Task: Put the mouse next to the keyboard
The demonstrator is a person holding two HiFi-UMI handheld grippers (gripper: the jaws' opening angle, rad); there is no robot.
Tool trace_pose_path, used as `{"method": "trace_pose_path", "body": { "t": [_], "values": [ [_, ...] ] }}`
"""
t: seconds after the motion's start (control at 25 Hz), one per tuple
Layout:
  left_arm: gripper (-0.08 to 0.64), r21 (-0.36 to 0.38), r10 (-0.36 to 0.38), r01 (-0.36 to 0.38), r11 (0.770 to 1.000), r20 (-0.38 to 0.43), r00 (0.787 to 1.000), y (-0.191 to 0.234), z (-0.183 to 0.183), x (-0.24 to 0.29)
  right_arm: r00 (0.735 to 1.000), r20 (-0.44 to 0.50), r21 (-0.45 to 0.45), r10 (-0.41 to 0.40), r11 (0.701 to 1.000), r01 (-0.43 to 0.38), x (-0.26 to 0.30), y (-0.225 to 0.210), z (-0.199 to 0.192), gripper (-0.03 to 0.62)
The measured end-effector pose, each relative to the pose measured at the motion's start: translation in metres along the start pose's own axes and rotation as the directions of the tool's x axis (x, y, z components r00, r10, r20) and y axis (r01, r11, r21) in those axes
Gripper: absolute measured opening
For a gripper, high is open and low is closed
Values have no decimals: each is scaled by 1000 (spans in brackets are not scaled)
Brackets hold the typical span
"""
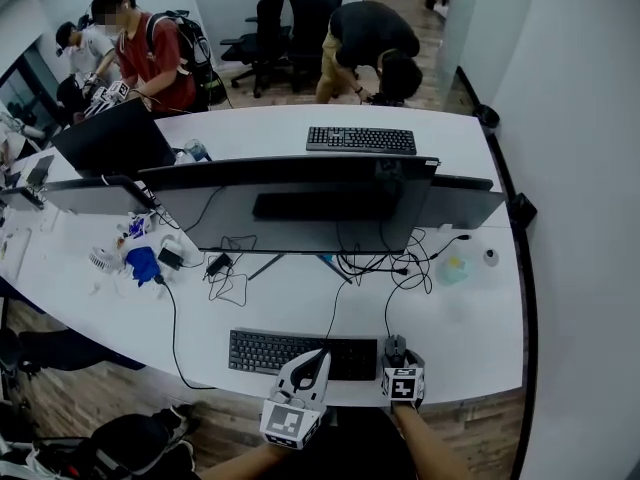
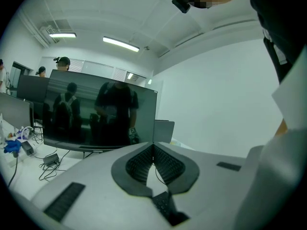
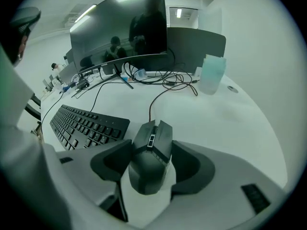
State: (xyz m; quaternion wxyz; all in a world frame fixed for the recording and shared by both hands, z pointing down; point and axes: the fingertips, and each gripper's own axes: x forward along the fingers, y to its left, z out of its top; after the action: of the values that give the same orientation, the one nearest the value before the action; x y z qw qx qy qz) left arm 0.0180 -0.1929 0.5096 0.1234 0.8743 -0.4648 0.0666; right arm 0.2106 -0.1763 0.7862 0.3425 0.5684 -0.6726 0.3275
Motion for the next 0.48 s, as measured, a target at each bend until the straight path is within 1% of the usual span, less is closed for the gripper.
{"method": "trace_pose_path", "body": {
  "t": [0.12,0.28,0.36,0.48],
  "values": [
    [5,14,-9,9,1000,-7,1000,-5,-3,2,1000,1,23,30,999,-30,3,2,0,279],
    [5,22,-22,21,1000,8,1000,-13,1,5,1000,17,9,21,1000,-22,-1,-1,2,285],
    [5,31,-28,27,999,21,999,-15,4,2,999,45,10,6,1000,-7,-11,-3,9,286],
    [5,36,-28,27,999,44,999,-15,11,-10,993,118,11,-17,1000,16,-35,-2,27,286]
  ]
}}
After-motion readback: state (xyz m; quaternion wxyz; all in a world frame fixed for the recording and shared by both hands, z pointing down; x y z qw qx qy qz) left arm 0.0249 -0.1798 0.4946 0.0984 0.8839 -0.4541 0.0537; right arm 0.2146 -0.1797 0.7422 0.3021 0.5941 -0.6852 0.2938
